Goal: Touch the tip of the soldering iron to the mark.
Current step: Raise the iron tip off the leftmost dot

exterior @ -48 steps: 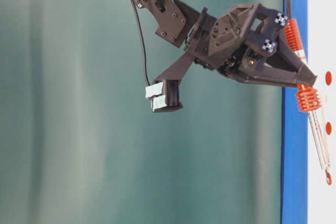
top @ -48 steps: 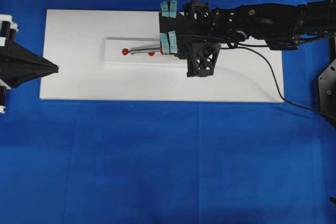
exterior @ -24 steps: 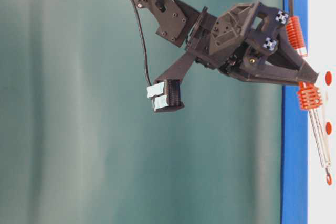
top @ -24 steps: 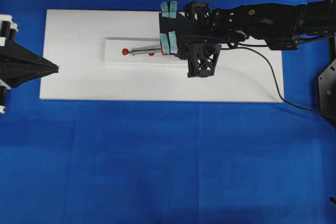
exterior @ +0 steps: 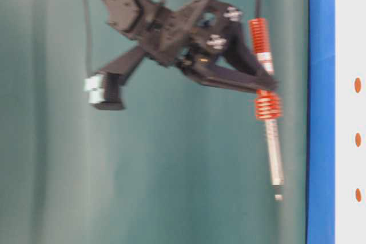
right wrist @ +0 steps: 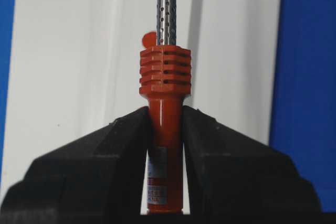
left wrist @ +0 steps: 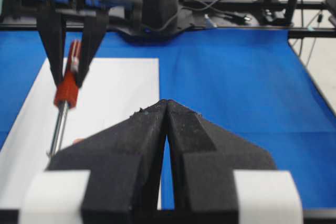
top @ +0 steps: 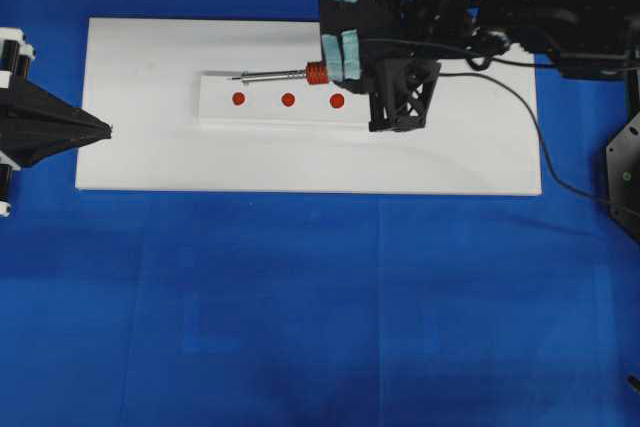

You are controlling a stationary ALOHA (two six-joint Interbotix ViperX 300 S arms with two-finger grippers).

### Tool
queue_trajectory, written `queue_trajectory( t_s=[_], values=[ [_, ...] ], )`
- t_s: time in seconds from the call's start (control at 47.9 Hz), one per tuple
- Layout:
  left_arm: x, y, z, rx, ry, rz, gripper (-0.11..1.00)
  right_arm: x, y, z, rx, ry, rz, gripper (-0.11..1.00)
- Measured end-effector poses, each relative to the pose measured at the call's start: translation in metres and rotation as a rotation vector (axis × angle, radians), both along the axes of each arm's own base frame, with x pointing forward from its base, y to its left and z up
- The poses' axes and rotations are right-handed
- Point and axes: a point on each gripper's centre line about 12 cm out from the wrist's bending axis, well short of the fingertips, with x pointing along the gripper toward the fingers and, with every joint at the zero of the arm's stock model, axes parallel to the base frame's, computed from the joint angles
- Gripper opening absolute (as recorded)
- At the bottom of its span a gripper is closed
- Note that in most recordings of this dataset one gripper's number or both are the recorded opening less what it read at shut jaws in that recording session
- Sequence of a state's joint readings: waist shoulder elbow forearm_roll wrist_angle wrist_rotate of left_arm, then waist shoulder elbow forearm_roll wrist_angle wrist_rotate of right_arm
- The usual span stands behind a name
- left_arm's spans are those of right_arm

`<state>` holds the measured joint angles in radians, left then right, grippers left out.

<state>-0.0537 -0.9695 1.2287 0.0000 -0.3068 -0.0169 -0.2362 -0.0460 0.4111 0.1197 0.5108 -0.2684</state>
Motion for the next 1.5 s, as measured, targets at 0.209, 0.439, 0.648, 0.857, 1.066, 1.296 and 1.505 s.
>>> queue_trajectory(
  t_s=[0.209, 0.439, 0.648, 0.857, 1.066, 1.296, 1.505],
  values=[
    [0.000, 0.000, 0.000, 0.000, 0.000, 0.000, 0.00, -0.001, -0.001, 0.015, -0.019, -0.004, 0.011, 0.06],
    [0.000, 0.000, 0.000, 0.000, 0.000, 0.000, 0.00, -0.001, -0.001, 0.015, -0.018, 0.000, 0.010, 0.06],
    [0.000, 0.000, 0.000, 0.000, -0.003, 0.000, 0.00, -0.007, 0.000, 0.010, -0.014, 0.014, 0.008, 0.06],
    [0.000, 0.000, 0.000, 0.000, -0.002, 0.000, 0.00, -0.029, -0.002, 0.007, 0.007, 0.027, -0.032, 0.06],
    [0.000, 0.000, 0.000, 0.000, -0.003, 0.000, 0.00, -0.055, 0.002, 0.004, 0.012, 0.034, -0.043, 0.06],
    [0.000, 0.000, 0.000, 0.000, -0.003, 0.000, 0.00, -0.072, 0.007, 0.006, 0.024, 0.022, -0.061, 0.06],
    [0.000, 0.000, 0.000, 0.000, -0.003, 0.000, 0.00, -0.072, 0.006, 0.007, 0.022, 0.021, -0.063, 0.06]
  ],
)
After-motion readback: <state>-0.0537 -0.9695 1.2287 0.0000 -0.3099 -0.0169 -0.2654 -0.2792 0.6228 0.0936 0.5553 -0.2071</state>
